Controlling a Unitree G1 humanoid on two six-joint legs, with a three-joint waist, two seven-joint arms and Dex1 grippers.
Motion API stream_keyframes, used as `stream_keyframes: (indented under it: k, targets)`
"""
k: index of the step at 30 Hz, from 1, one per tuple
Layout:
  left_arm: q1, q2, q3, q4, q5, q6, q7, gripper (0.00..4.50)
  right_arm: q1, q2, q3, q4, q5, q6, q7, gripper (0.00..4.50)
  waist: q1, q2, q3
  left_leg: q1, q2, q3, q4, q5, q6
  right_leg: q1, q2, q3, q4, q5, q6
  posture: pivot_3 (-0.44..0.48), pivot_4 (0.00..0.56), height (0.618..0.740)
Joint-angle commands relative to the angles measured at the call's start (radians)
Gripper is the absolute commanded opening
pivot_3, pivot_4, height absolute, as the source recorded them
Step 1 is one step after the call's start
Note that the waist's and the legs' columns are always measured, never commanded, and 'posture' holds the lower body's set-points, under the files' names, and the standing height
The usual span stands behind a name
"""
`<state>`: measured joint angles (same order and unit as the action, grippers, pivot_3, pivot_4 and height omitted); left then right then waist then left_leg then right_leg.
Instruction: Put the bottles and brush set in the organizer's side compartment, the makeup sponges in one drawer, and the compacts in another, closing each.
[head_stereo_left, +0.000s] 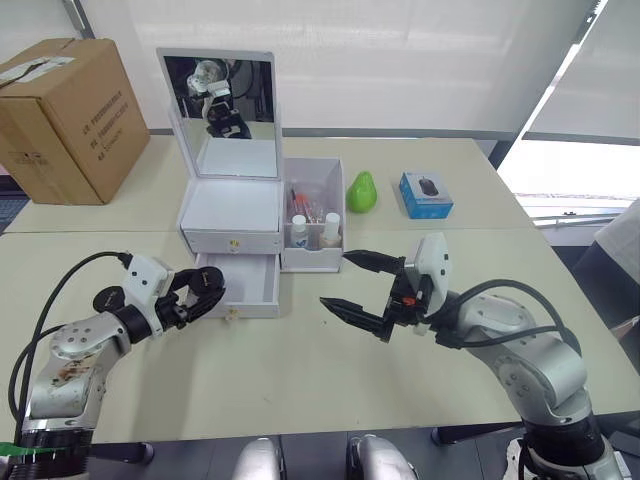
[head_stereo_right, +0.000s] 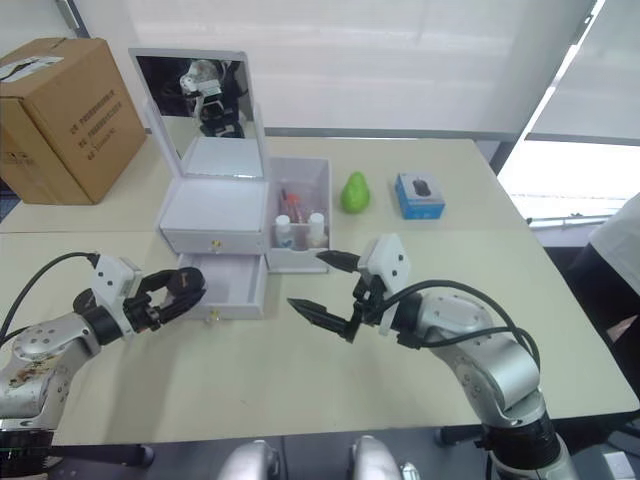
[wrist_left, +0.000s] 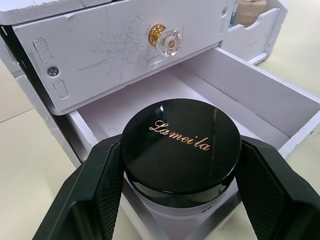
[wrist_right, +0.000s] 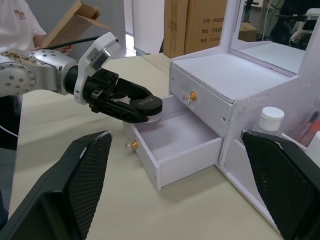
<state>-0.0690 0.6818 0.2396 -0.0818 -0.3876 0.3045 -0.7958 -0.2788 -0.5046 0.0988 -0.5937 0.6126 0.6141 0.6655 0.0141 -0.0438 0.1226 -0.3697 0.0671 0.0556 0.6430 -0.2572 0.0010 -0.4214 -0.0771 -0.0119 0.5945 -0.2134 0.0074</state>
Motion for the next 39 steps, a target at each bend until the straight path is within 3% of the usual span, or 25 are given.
stream_keyframes:
  k: [1,8,13,14,21,25,33,39]
  targets:
    - [-0.018,0.005,0.001,-0.01,0.009,-0.012,0.004,2.92,0.001,0.002,-0.025,-0.046,0.021,-0.007,-0.009,4.5,0.0,0.0,0.0,0.0,0.0,0.0,0.0,0.0,0.0,0.0,0.0,0.0,0.0,0.0,0.0,0.0,0.15,0.74]
    - [-0.029,0.001,0.002,0.001,0.013,-0.012,0.004,2.92,-0.004,0.003,-0.025,-0.04,0.018,-0.009,-0.014,4.5,0.0,0.0,0.0,0.0,0.0,0.0,0.0,0.0,0.0,0.0,0.0,0.0,0.0,0.0,0.0,0.0,0.15,0.74]
    - [-0.035,-0.007,0.013,0.004,0.005,-0.019,0.01,4.44,-0.005,0.004,-0.024,-0.037,0.017,-0.013,-0.015,4.5,0.0,0.0,0.0,0.0,0.0,0.0,0.0,0.0,0.0,0.0,0.0,0.0,0.0,0.0,0.0,0.0,0.15,0.74]
    - [-0.036,-0.008,0.017,0.003,0.0,-0.018,0.009,4.48,-0.004,0.003,-0.024,-0.037,0.016,-0.013,-0.015,4.5,0.0,0.0,0.0,0.0,0.0,0.0,0.0,0.0,0.0,0.0,0.0,0.0,0.0,0.0,0.0,0.0,0.15,0.74]
    - [-0.056,-0.004,0.047,0.019,-0.025,-0.01,0.005,4.48,-0.001,0.0,-0.031,-0.034,0.014,-0.015,-0.017,4.5,0.0,0.0,0.0,0.0,0.0,0.0,0.0,0.0,0.0,0.0,0.0,0.0,0.0,0.0,0.0,0.0,0.15,0.74]
    - [-0.044,0.027,0.12,0.049,-0.048,0.002,0.004,4.48,0.019,-0.019,-0.073,-0.02,0.009,-0.028,-0.013,4.5,-0.001,0.0,0.0,0.0,0.0,0.0,0.0,0.0,0.0,0.0,0.0,0.0,0.0,0.0,0.0,0.0,0.15,0.74]
    - [0.073,0.067,0.287,0.082,0.002,0.021,0.142,4.48,0.198,-0.146,-0.328,0.094,-0.031,-0.15,0.068,4.5,0.004,0.0,0.0,0.0,0.0,0.001,0.0,0.0,0.0,0.0,-0.001,0.0,-0.001,0.0,0.001,0.0,0.15,0.74]
    - [0.162,0.08,0.428,0.176,0.026,-0.057,0.193,4.48,0.366,-0.171,-0.5,0.274,-0.069,-0.297,0.143,4.5,0.004,-0.001,0.001,0.001,0.0,0.001,0.0,0.0,-0.001,-0.001,-0.001,0.0,-0.001,0.0,0.001,0.0,0.15,0.74]
